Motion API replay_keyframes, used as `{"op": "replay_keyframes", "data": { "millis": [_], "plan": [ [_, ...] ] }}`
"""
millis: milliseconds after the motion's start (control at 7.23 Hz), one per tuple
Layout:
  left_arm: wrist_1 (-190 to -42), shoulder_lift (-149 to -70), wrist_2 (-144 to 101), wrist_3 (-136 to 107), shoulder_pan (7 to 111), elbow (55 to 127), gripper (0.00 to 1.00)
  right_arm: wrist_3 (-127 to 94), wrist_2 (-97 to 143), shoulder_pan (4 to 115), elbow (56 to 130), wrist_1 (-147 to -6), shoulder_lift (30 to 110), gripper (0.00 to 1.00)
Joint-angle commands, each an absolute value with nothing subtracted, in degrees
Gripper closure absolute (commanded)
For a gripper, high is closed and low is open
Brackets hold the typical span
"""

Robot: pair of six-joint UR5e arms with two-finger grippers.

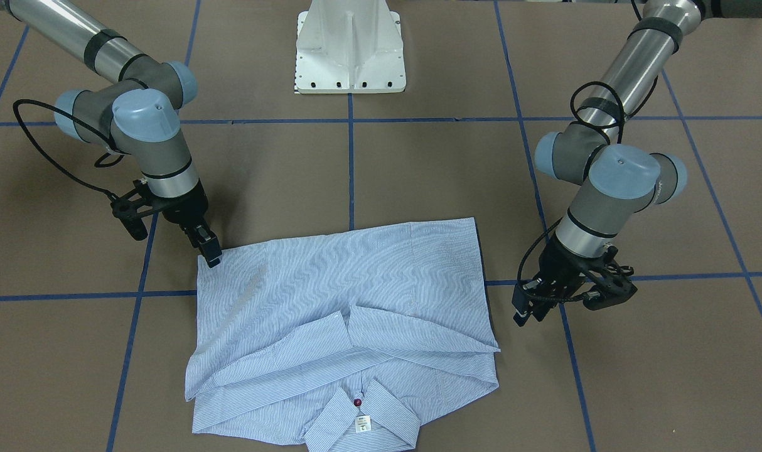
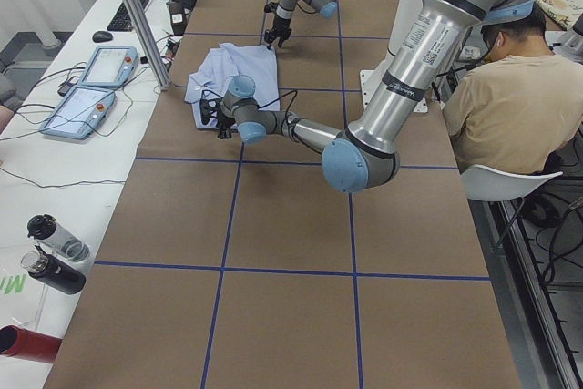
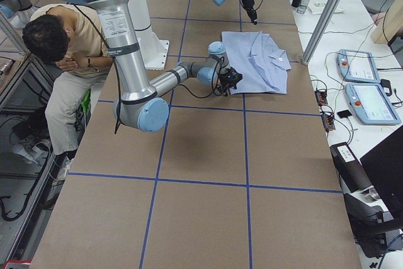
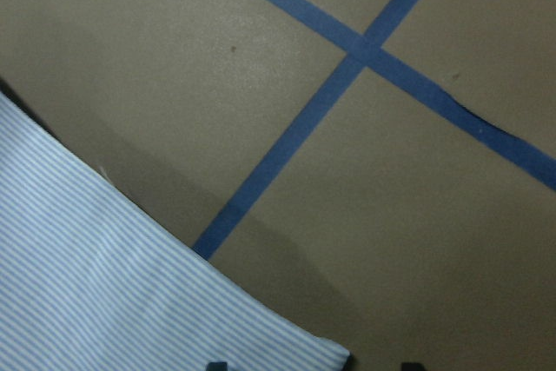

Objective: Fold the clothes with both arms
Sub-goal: 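Lower the right gripper to the middle of the side edge and grasp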

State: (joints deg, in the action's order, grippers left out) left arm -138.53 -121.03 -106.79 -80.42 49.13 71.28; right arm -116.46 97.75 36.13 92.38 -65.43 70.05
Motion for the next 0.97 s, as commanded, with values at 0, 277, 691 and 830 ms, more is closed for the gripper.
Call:
{"op": "replay_keyframes", "data": {
  "millis": [0,277,691,830],
  "plan": [
    [-138.5,-121.0,-106.7,-80.4,49.1,71.3,0.5,-117.3,97.0,35.9,91.7,-65.5,69.4,0.55],
    [-138.5,-120.2,-106.7,-80.4,49.1,71.5,0.5,-118.9,95.4,35.9,91.5,-65.5,69.3,0.81],
    [-138.5,-120.1,-106.7,-80.4,49.1,71.6,0.5,-118.9,95.3,36.6,91.6,-65.7,69.3,1.0],
    [-138.4,-120.1,-106.7,-80.4,49.0,71.6,0.5,-118.9,95.4,36.6,92.0,-65.7,69.1,1.0]
  ]
}}
